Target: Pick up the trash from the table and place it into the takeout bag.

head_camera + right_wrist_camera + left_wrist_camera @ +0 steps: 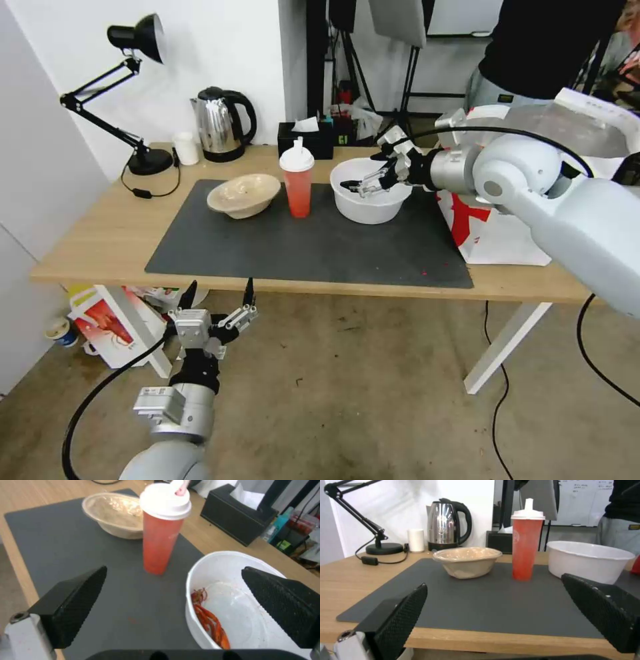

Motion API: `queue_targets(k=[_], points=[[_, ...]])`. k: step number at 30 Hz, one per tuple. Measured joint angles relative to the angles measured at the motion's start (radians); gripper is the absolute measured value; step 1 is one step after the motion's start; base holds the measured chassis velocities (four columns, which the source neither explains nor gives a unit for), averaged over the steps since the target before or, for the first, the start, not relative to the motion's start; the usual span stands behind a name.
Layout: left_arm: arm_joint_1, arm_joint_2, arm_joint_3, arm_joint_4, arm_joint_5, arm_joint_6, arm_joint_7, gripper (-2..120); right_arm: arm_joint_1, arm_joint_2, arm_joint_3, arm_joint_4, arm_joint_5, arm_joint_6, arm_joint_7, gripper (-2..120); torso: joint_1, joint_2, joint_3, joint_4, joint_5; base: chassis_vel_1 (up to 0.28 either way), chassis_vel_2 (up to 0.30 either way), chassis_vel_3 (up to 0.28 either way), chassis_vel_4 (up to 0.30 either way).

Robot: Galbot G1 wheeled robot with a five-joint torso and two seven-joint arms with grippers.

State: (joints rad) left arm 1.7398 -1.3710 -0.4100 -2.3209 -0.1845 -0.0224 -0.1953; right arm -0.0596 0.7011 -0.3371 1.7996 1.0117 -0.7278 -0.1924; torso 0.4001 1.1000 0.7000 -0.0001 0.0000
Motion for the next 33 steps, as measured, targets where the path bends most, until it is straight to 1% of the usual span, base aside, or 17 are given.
queue_targets(k=[6,12,14,15,18,19,22,27,33], points=[[-0.007,-0.004,0.014,0.007,0.002,0.000,0.000,100,0.049,0.008,-0.063,-0.072,-0.031,0.002,-0.032,100,0.000,0.000,0.000,0.0001,0.0000,0.000,0.000,0.000,0.000],[-0.012,-0.004,0.018,0.012,0.002,0.000,0.000,100,0.068,0.019,-0.089,-0.140,-0.053,0.003,-0.060,100,0.000,0.000,0.000,0.0000,0.0000,0.000,0.000,0.000,0.000],[-0.015,-0.003,0.021,0.015,0.002,0.000,0.000,100,0.076,0.034,-0.091,-0.181,-0.058,0.004,-0.089,100,0.000,0.000,0.000,0.0001,-0.0001,0.000,0.000,0.000,0.000],[-0.015,-0.003,0.021,0.015,0.002,0.000,0.000,100,0.076,0.034,-0.091,-0.181,-0.058,0.004,-0.089,100,0.000,0.000,0.000,0.0001,-0.0001,0.000,0.000,0.000,0.000],[-0.019,-0.002,0.024,0.018,0.002,0.001,0.000,100,0.093,0.064,-0.098,-0.255,-0.066,0.004,-0.147,100,0.000,0.000,0.000,0.0003,0.0000,0.000,0.000,0.000,0.000],[-0.019,-0.002,0.024,0.018,0.002,0.001,0.000,100,0.093,0.064,-0.098,-0.255,-0.066,0.004,-0.147,100,0.000,0.000,0.000,0.0003,0.0000,0.000,0.000,0.000,0.000],[-0.019,-0.001,0.025,0.019,0.001,0.001,0.000,100,0.109,0.080,-0.112,-0.307,-0.083,0.004,-0.182,100,0.000,0.000,0.000,0.0001,0.0000,0.000,0.000,0.000,0.000],[-0.021,0.000,0.025,0.022,0.001,0.001,0.000,100,0.119,0.109,-0.135,-0.364,-0.103,0.005,-0.192,100,0.000,0.000,0.000,0.0002,0.0000,0.000,0.000,0.000,0.000],[-0.024,-0.002,0.029,0.025,0.000,0.001,0.000,100,0.117,0.135,-0.144,-0.394,-0.117,0.005,-0.192,100,0.000,0.000,0.000,0.0002,-0.0001,0.000,0.000,0.000,0.000]])
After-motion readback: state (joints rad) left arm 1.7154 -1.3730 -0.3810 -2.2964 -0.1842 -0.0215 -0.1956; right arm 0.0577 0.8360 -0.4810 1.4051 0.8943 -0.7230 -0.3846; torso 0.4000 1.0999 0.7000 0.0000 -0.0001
